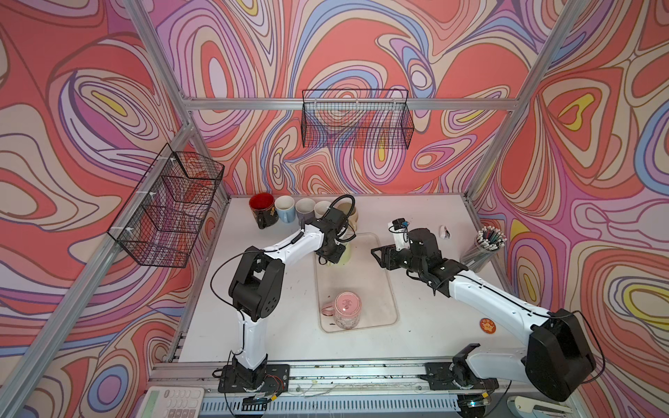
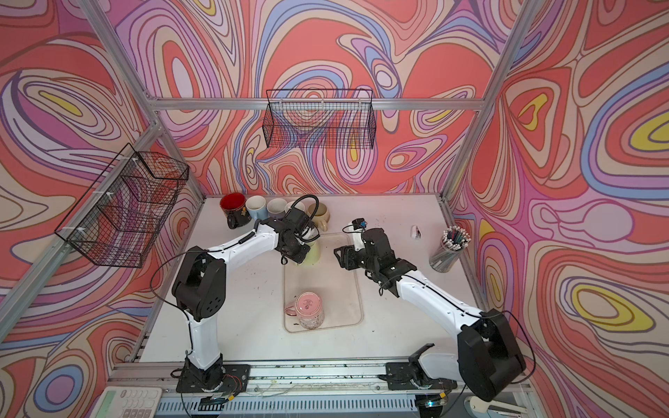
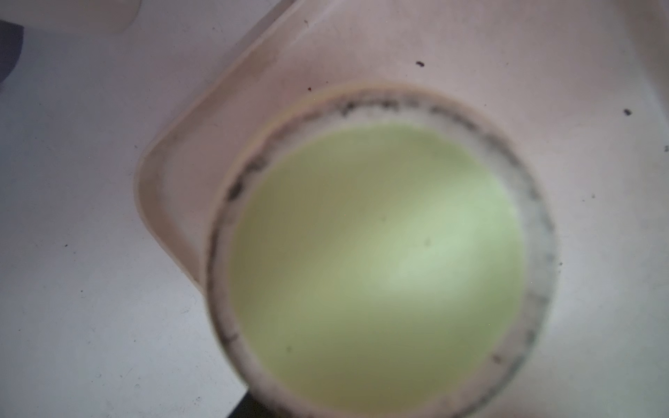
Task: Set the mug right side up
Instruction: 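Lower the left gripper onto the pale green mug and grip its body, then lift the pale green mug with the left gripper toward the right gripper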
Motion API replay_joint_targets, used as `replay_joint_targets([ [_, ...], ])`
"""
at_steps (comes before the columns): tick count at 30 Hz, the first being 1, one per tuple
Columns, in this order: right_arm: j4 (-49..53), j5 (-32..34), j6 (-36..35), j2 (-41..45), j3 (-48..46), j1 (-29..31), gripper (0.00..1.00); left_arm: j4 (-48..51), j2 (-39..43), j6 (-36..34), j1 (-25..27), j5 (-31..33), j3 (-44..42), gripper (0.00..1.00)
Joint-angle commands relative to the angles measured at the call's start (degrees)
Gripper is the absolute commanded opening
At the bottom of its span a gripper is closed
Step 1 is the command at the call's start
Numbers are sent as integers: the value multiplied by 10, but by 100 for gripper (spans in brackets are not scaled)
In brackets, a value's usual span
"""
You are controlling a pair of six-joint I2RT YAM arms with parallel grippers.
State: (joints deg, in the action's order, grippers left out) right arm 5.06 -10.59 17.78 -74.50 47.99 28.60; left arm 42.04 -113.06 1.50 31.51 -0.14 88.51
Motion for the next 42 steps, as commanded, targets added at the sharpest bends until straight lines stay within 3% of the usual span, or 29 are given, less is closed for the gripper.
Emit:
replay_joint_targets([
  [1, -12, -3, 4, -6, -6, 3, 67, 15, -13, -9, 0, 3, 16, 30],
  [12, -8, -2, 2, -9, -3, 4, 67, 17, -8, -7, 0, 1, 16, 0],
  [22, 4, -7, -4, -8, 6, 3, 67, 25, 41, 7, 4, -4, 11, 0],
  [32, 11, -26, -6, 15, 8, 3, 70, -7, 147, 45, 5, -64, -29, 0],
  [37, 2, -51, 3, 33, 0, 3, 71, -35, 212, 68, 5, -96, -50, 0],
  [42, -53, -117, 27, 71, -45, 3, 76, -79, 290, 91, 4, -127, -90, 0],
])
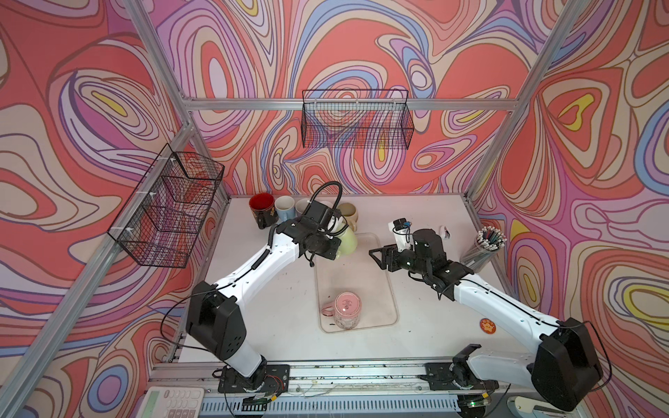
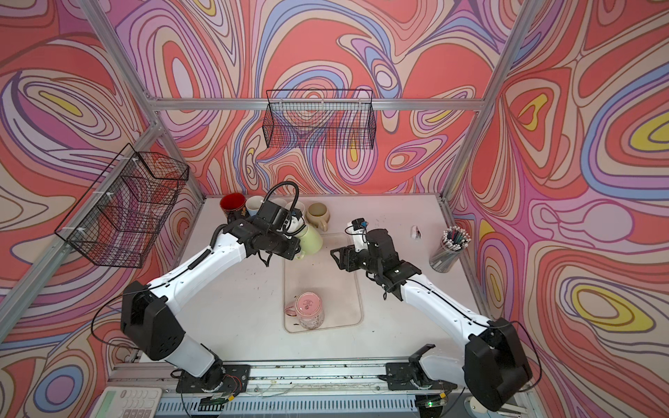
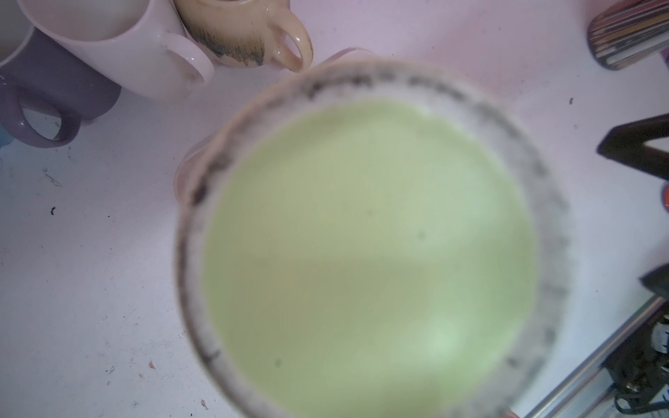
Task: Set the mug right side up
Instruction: 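Lift the pale green mug with the left gripper toward the right gripper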
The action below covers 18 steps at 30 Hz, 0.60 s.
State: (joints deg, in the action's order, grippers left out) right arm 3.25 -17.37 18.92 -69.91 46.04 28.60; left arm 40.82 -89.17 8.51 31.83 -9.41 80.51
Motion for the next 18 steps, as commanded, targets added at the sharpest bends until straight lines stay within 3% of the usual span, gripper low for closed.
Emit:
replay_joint_targets([
  [1, -48, -60, 20, 33, -33, 3, 77, -78, 66, 24, 0, -42, -19, 0],
  [6, -116, -115, 49, 61, -70, 3, 82, -140, 137, 54, -8, -88, -67, 0],
  [18, -320, -241, 151, 43, -84, 3, 80, -349, 237, 212, -82, -309, -168, 0],
])
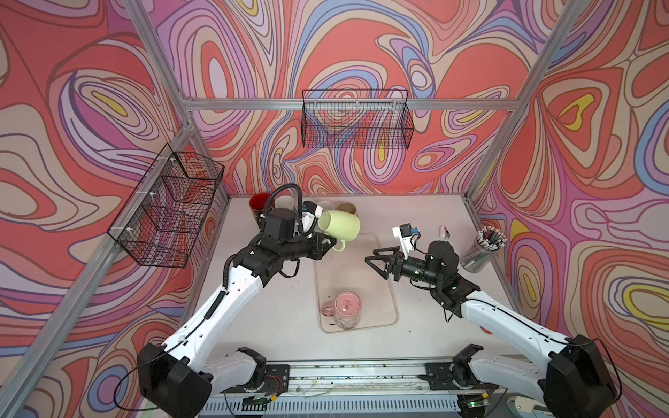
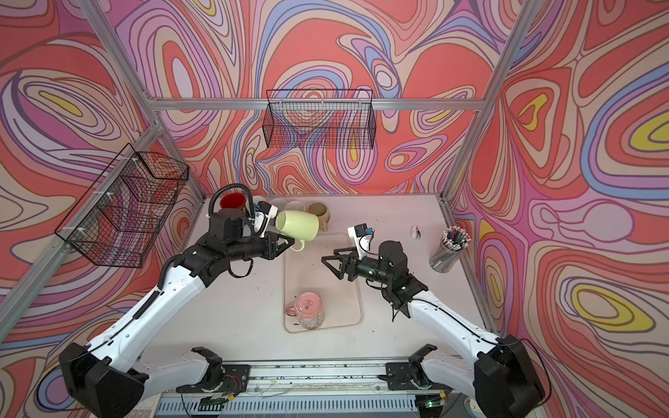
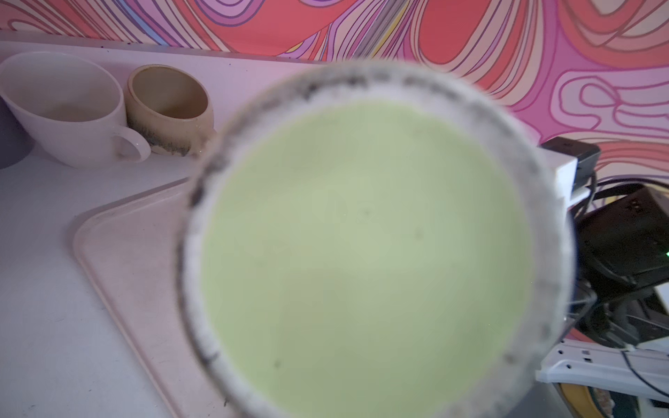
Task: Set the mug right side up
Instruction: 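Lift the pale green mug with the left gripper toward the right gripper, then insert the right gripper into the green mug's opening and grip its rim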
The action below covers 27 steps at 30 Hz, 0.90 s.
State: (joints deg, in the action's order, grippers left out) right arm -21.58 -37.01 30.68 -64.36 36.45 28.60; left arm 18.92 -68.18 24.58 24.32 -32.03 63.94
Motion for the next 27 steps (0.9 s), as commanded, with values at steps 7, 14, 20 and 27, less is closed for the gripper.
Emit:
replay_joint_targets([
  [7, -112, -81, 83, -80, 65, 3, 72, -245, 58, 117, -16, -127, -53, 0],
  [14, -173, -97, 123, -117, 90, 2, 76, -313, 61, 155, -20, -136, -85, 0],
  [20, -228, -112, 169, -150, 112, 2, 72, -365, 59, 184, -20, -143, -109, 0],
  [27, -291, -133, 208, -188, 123, 4, 65, -416, 47, 217, -20, -149, -124, 0],
])
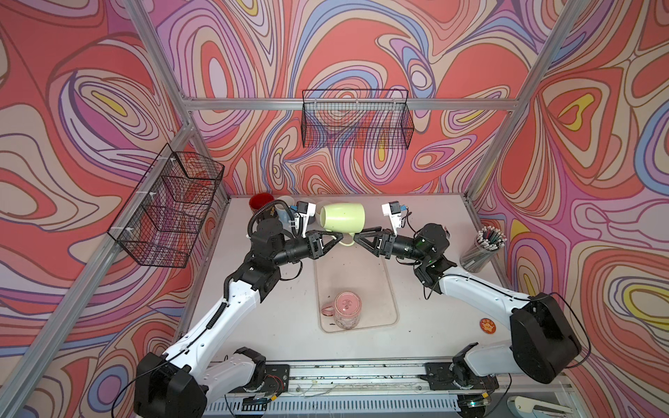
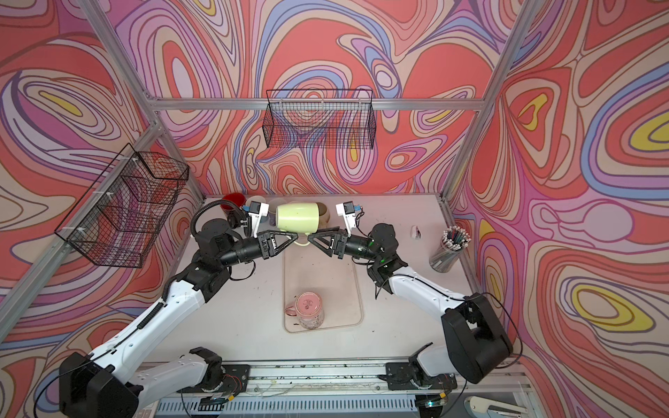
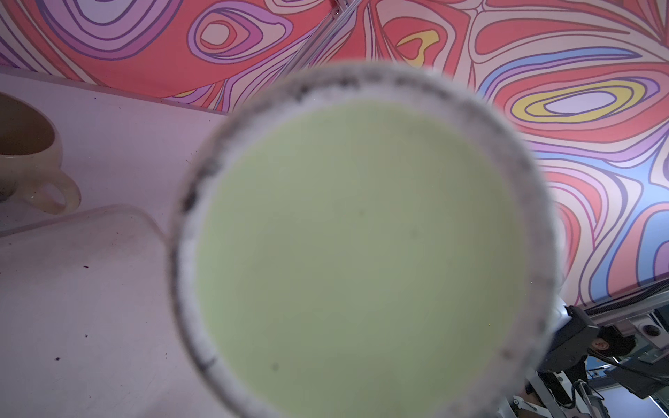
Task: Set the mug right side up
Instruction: 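Insert the right gripper into the green mug's opening and grip its rim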
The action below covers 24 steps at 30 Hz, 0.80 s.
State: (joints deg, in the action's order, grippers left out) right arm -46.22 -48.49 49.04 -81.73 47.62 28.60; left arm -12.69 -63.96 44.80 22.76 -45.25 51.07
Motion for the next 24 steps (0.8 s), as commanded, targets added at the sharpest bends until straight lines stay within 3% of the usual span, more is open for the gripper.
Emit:
replay_joint_targets([
  [1, -53, -19, 30, -19, 13, 3, 64, -99, 4, 13, -4, -17, 4, 0],
  [24, -146, -42, 82, -84, 52, 3, 40, -168, -58, 58, -1, -24, -40, 0],
])
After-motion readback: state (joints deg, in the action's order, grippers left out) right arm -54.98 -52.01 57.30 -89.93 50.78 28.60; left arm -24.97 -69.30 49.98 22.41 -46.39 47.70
